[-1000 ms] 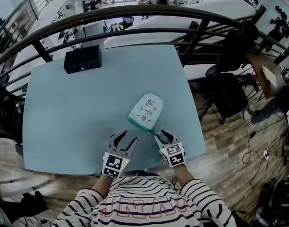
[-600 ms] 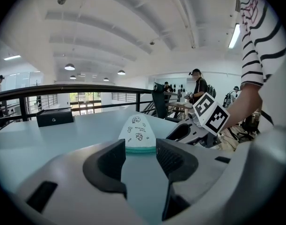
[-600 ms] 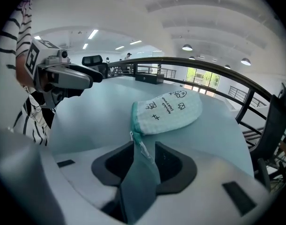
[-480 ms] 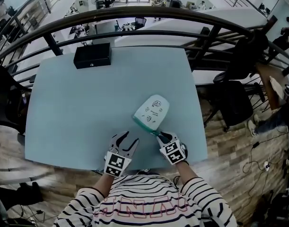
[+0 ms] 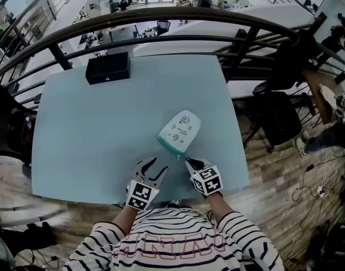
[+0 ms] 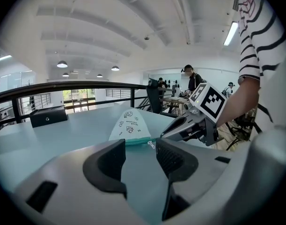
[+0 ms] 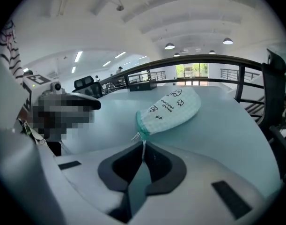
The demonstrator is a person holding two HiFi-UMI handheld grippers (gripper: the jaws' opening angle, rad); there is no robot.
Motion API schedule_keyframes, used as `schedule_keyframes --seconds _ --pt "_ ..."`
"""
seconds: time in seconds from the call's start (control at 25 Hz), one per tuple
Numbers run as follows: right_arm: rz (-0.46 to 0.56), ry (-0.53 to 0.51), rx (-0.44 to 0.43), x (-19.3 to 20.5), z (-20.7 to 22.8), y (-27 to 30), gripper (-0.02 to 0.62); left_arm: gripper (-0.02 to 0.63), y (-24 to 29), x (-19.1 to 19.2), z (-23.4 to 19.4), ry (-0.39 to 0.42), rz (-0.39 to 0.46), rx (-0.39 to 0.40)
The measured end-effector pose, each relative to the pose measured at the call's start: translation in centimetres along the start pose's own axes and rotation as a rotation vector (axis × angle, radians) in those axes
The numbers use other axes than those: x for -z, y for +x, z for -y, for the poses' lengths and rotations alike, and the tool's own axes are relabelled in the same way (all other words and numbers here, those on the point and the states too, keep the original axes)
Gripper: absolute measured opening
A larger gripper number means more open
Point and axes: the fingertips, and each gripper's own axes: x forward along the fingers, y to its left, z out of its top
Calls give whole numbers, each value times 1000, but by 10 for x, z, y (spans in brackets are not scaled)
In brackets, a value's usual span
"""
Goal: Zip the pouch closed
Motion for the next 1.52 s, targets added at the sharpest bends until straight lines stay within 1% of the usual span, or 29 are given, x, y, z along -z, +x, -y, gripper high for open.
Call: schedule_keyframes --seconds 0.12,0.4,0.68,0.84,1.04,1.32,1.52 --pt "36 42 -13 -10 -8 -2 38 184 4 1 4 10 -9 23" --pt "100 68 -25 -34 -26 -12 38 184 12 2 11 28 -39 74" --pt "161 59 -18 -57 -44 -25 37 184 16 -5 9 27 -28 113" --pt "173 35 1 -64 -55 -31 37 184 18 -8 7 10 -12 136" --pt "184 30 32 -68 -65 -40 37 183 18 -14 10 -19 -2 179" --pt "212 40 60 -74 -77 -51 37 115 11 -21 11 -27 27 221" --pt "223 49 84 -75 -86 -57 37 110 4 -29 12 -26 43 256"
